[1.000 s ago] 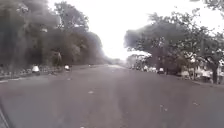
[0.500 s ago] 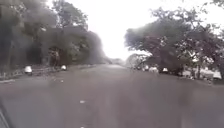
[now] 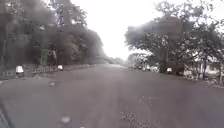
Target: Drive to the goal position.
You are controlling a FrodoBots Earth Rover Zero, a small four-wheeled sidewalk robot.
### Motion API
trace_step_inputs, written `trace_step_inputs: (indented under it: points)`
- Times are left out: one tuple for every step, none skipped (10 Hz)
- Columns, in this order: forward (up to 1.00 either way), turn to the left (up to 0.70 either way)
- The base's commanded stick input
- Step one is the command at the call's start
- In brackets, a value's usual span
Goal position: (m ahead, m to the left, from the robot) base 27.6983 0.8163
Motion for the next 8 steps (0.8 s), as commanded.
trace_step_inputs:
  points:
    - [1.00,0.00]
    - [1.00,0.00]
    - [1.00,0.00]
    - [1.00,0.00]
    - [1.00,0.00]
    - [1.00,0.00]
    - [1.00,0.00]
    - [1.00,0.00]
